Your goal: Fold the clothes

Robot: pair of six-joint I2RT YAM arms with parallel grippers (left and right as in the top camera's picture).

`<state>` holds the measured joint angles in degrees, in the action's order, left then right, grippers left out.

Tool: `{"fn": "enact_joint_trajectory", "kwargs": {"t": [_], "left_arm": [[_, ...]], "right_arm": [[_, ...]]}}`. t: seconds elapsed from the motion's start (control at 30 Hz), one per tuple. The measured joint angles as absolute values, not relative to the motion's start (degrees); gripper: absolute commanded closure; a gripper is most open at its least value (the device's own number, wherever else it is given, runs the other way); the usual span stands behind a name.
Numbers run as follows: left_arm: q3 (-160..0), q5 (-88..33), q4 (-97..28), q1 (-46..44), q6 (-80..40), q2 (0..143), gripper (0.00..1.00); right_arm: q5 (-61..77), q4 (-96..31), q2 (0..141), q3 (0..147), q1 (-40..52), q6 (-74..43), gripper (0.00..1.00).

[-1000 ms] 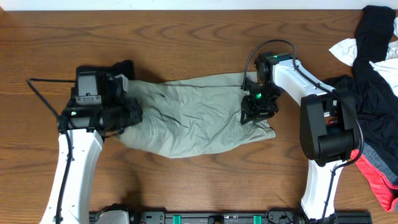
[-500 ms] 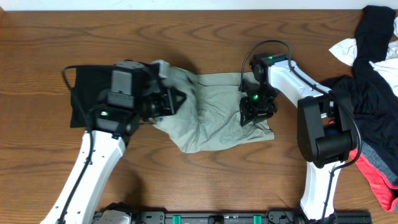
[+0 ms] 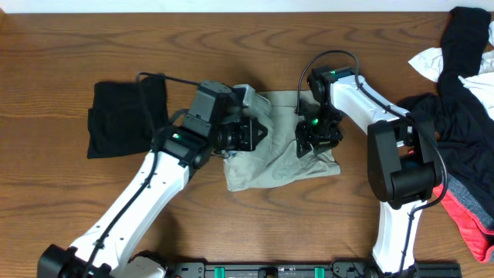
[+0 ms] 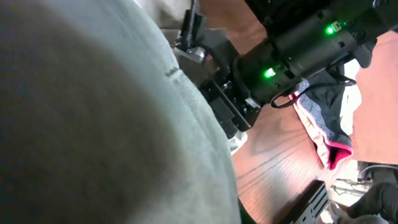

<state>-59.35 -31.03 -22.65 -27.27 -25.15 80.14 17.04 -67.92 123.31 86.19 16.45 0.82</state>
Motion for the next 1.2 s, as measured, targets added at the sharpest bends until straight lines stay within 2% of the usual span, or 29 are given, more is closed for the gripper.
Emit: {"fn": "enact_joint_trajectory", "kwargs": {"t": [0.17,0.27,0.63,0.7,0.8,0.83,0.87,1.0,1.2], "left_arm": [[-59.4,-28.8,-20.8,-27.7,-26.0,80.6,0.94],[-59.4,-26.1,-18.5,-27.7,-26.6,80.6,0.94],[-59.4,-20.9,-9.2,-32.1,-27.9,84.7,0.92],[-59.4,-20.5,-6.2,-33.7,-28.1,86.7,0.83],[-59.4,-20.4,0.6,-36.1,-28.2,89.6,0.58],[-59.4,-20.3,3.7,-37.1,-28.3,90.7,0.46],[-59.6,-20.3,6.9,-38.1,-28.4,91.7,0.42],[-59.9,-20.0,16.2,-42.5,-28.6,95.9,0.39],[-59.9,-20.2,18.0,-45.4,-29.3,100.3,0.39]], "right_arm": [[15.6,-68.7,122.3,86.7,16.1,0.6,0.44],[15.2,-69.4,119.6,88.1,14.9,0.3,0.33],[14.5,-71.6,108.6,90.3,7.6,0.3,0.33],[14.4,-71.9,107.8,90.3,6.9,0.3,0.33],[14.3,-72.2,106.7,90.3,6.6,0.2,0.32],[14.3,-72.3,106.2,90.3,6.5,0.2,0.32],[14.3,-72.4,105.8,90.3,6.5,0.2,0.32],[13.9,-72.7,103.5,90.3,5.3,0.2,0.31],[10.9,-73.6,98.8,90.3,-0.1,-0.9,0.29]]}}
